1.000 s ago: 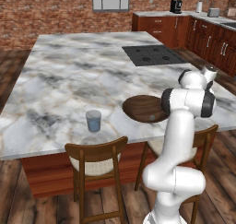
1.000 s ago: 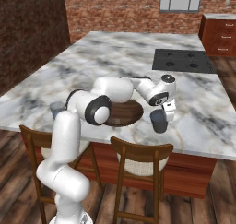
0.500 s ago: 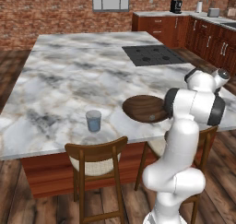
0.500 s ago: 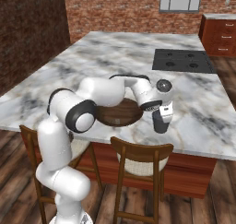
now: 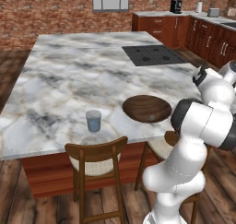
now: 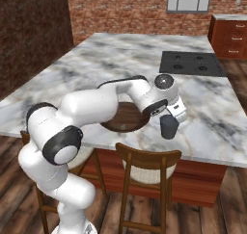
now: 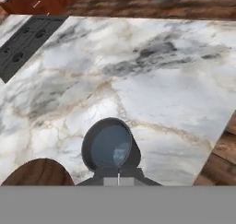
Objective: There are four ice cubes in the ice bowl. Place two ice cubes in each glass of water.
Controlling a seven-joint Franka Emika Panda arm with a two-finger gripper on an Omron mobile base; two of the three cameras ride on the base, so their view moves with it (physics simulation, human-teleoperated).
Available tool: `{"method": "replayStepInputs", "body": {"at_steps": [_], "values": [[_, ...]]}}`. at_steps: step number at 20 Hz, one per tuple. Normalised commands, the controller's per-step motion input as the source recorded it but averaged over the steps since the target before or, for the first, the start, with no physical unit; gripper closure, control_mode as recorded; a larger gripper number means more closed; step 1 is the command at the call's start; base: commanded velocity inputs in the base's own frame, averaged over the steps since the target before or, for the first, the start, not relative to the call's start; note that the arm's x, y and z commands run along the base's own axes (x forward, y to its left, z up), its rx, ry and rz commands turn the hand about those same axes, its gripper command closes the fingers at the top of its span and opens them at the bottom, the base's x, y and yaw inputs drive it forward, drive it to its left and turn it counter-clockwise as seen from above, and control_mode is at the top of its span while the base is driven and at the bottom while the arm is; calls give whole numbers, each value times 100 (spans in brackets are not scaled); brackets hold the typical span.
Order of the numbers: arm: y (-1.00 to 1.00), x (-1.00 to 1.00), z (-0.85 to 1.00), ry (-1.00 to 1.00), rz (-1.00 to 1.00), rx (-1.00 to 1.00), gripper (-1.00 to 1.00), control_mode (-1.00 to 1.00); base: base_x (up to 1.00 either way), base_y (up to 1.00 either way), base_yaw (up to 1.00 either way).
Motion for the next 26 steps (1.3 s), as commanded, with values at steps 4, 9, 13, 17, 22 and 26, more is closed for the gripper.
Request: {"method": "replayStepInputs", "body": {"at_steps": [4, 9, 13, 17, 22, 26], "values": [[47, -99, 25, 7, 42, -47, 100, -100, 0, 0, 0], [63, -78, 0, 3, 46, -17, 100, -100, 0, 0, 0], [90, -35, 25, 25, 50, -25, 100, -100, 0, 0, 0], [92, -1, 55, 47, 46, -34, -100, -100, 0, 0, 0], [43, 7, 18, 36, 24, -16, -100, -100, 0, 0, 0], [17, 34, 0, 23, 14, 0, -100, -100, 0, 0, 0]]}}
